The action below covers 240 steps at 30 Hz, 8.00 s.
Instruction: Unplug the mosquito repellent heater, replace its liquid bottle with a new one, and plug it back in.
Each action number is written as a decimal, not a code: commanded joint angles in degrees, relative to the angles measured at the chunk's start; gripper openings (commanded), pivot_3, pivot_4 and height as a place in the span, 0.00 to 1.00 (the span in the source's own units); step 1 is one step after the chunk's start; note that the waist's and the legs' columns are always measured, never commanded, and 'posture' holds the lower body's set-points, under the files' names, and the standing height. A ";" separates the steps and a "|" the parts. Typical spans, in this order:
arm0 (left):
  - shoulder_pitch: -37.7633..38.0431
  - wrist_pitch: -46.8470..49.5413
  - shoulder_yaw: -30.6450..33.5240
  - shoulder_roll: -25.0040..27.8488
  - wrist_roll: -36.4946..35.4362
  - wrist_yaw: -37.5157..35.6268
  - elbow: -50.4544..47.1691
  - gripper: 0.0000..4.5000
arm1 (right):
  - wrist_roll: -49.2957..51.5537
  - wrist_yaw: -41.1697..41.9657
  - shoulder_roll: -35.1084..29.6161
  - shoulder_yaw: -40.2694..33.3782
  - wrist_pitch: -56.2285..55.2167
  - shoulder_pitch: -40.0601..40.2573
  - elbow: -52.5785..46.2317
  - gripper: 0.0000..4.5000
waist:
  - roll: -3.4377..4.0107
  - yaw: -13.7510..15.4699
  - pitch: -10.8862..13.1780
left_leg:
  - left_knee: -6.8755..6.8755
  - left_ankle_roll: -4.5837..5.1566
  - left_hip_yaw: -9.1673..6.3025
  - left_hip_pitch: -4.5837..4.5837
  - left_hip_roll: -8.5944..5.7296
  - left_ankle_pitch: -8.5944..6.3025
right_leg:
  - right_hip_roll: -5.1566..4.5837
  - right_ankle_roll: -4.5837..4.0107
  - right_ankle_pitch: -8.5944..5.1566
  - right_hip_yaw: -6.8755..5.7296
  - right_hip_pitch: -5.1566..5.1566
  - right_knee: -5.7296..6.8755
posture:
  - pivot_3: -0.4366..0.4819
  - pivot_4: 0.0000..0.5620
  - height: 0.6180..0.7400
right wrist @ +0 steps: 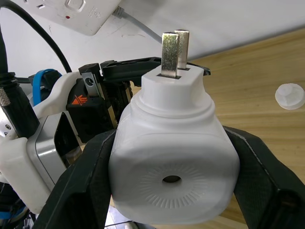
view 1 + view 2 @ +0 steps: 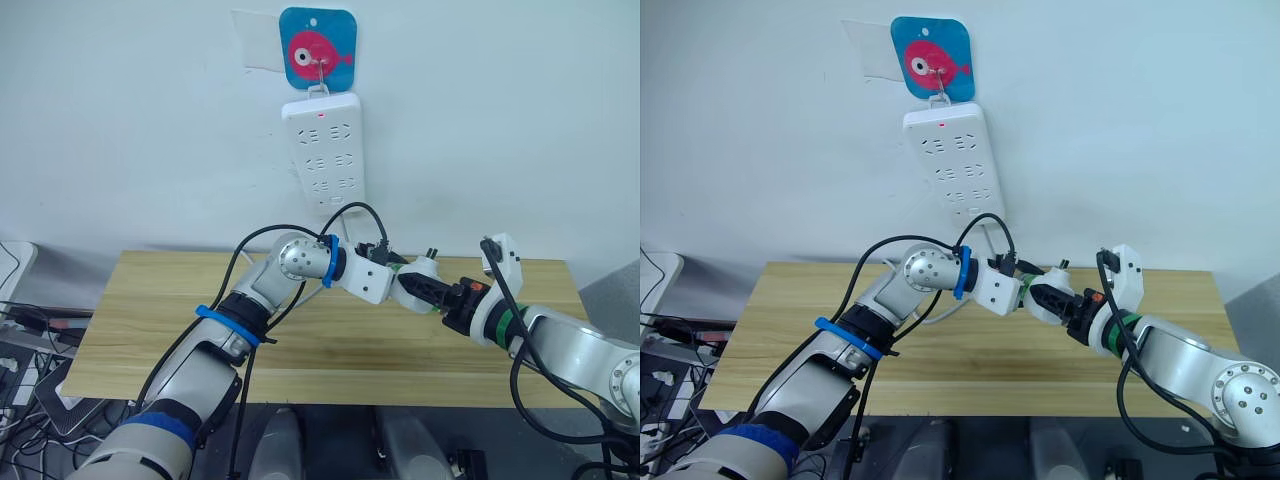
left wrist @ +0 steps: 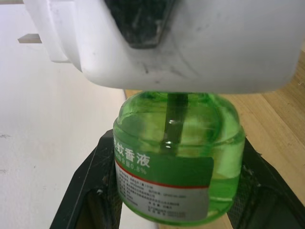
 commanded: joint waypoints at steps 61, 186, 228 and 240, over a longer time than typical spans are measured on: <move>15.83 29.27 11.08 -18.91 -28.32 6.38 -15.74 0.49 | -85.20 30.48 27.79 8.54 -8.07 7.56 -16.49 0.99 | 0.40 -3.23 -3.03 | -0.03 -0.11 0.24 0.50 -0.01 0.07 | 0.06 0.05 0.01 0.25 0.29 0.07 | 0.25 0.31 1.00; -5.00 44.76 32.89 5.84 -38.82 -20.14 10.14 0.29 | -92.66 45.12 36.54 11.85 0.71 -8.62 -2.77 0.65 | 0.16 -1.42 -3.19 | -0.07 -0.12 -0.01 0.43 0.02 0.09 | 0.04 -0.05 0.02 0.00 0.13 0.31 | 0.38 0.31 1.00; -5.09 43.62 32.38 6.17 -38.14 -20.51 10.85 0.29 | -92.08 44.01 39.85 10.23 -0.76 -8.47 -3.52 0.65 | 0.16 -1.48 -3.14 | -0.11 -0.12 0.00 0.42 0.03 0.09 | 0.05 -0.06 0.01 0.01 0.10 0.29 | 0.37 0.35 1.00; -4.61 43.82 32.24 5.76 -38.38 -20.47 9.90 0.29 | -92.36 42.06 41.41 9.95 -0.34 -8.61 -3.35 0.65 | 0.16 -1.50 -3.14 | -0.11 -0.12 0.00 0.42 0.03 0.09 | 0.06 -0.06 0.01 0.01 0.10 0.29 | 0.36 0.34 1.00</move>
